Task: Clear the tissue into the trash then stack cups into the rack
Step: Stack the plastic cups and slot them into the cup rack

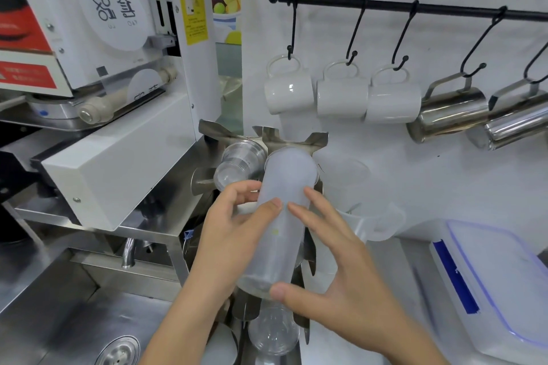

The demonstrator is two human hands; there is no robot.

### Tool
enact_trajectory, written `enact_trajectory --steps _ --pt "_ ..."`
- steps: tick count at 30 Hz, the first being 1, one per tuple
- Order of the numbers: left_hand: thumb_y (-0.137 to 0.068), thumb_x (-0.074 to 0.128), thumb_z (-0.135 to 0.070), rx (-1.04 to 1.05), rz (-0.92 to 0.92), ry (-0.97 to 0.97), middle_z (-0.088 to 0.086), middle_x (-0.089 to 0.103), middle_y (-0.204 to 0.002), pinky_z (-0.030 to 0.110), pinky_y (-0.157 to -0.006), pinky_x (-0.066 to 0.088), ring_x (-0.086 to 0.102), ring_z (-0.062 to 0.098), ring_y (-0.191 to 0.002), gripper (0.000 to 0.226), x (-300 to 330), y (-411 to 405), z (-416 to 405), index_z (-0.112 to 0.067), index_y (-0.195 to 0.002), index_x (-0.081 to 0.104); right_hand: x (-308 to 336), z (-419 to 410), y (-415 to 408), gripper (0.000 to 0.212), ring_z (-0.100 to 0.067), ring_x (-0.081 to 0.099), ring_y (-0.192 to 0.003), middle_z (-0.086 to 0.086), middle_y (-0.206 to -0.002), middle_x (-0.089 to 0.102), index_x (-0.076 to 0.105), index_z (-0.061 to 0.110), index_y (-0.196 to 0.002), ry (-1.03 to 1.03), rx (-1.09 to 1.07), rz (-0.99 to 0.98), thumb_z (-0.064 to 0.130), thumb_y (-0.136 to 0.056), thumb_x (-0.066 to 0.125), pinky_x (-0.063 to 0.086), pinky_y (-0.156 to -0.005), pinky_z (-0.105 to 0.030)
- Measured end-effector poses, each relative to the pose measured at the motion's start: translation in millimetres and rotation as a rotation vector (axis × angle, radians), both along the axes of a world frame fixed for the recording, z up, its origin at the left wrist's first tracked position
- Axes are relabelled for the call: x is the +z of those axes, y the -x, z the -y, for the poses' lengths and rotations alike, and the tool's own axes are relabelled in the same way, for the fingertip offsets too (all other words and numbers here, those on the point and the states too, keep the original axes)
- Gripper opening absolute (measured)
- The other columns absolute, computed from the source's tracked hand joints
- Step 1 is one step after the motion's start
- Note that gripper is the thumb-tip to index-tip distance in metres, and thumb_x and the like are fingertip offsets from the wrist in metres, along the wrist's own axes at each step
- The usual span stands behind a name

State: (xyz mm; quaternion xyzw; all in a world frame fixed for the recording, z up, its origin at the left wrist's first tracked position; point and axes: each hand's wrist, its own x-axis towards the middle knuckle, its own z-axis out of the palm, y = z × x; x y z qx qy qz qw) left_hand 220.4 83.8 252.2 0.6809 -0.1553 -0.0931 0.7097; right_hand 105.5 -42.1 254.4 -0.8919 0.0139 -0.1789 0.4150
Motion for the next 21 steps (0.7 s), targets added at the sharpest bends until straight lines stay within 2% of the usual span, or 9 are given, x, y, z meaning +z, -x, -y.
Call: enact_trajectory --steps 3,5,7,13,18,21 --pt "-0.082 0.079 -0.02 -0.052 0.036 0.054 -0.008 0.073 -0.097 0.018 -0.071 0.05 0.069 -0.001 -0.077 0.022 2 4 -9 -0.022 -0.102 0.071 -1 3 -3 0.078 0.011 0.023 -0.142 0.03 -0.154 0.026 0.049 0.045 -0.134 -0.084 -0.02 0.064 0.052 -0.062 0.08 0.031 -0.113 -0.023" --pt "-0.073 0.077 -0.032 -0.072 0.08 0.087 -0.009 0.075 -0.09 0.022 -0.076 0.05 0.069 0.004 -0.082 0.024 3 6 -15 -0.025 -0.097 0.074 0 3 -4 0.07 0.002 0.032 -0.142 0.023 -0.151 0.037 0.056 0.041 -0.129 -0.168 -0.017 0.124 0.051 -0.063 0.08 0.038 -0.113 -0.036" --pt "-0.07 0.072 -0.043 -0.084 0.139 0.112 -0.006 0.076 -0.095 0.027 -0.081 0.051 0.069 0.01 -0.091 0.029 4 7 -19 -0.028 -0.094 0.075 2 4 -6 0.063 -0.006 0.04 -0.139 0.017 -0.145 0.047 0.062 0.036 -0.123 -0.252 -0.016 0.186 0.056 -0.066 0.077 0.043 -0.108 -0.039" --pt "-0.073 0.073 -0.039 -0.102 0.266 0.188 0.004 0.076 -0.108 0.031 -0.086 0.056 0.07 0.023 -0.109 0.031 3 7 -21 -0.02 -0.098 0.077 10 7 -15 0.031 -0.018 0.063 -0.117 0.005 -0.115 0.07 0.073 0.023 -0.1 -0.365 -0.118 0.37 0.038 -0.073 0.074 0.054 -0.093 -0.034" --pt "-0.07 0.08 -0.037 0.015 0.263 0.18 0.003 0.079 -0.096 0.048 -0.089 0.058 0.073 0.025 -0.099 0.025 5 3 -12 -0.024 -0.092 0.079 15 8 -30 0.016 -0.014 0.069 -0.101 0.002 -0.096 0.074 0.074 0.018 -0.088 -0.408 -0.211 0.416 0.027 -0.075 0.077 0.055 -0.081 -0.02" --pt "-0.075 0.086 -0.027 0.066 0.236 0.178 0.003 0.08 -0.089 0.056 -0.088 0.058 0.075 0.024 -0.091 0.018 8 1 -5 -0.018 -0.089 0.08 15 10 -39 0.009 -0.012 0.07 -0.093 0.002 -0.088 0.074 0.074 0.016 -0.083 -0.419 -0.256 0.415 0.022 -0.077 0.077 0.055 -0.078 -0.02"
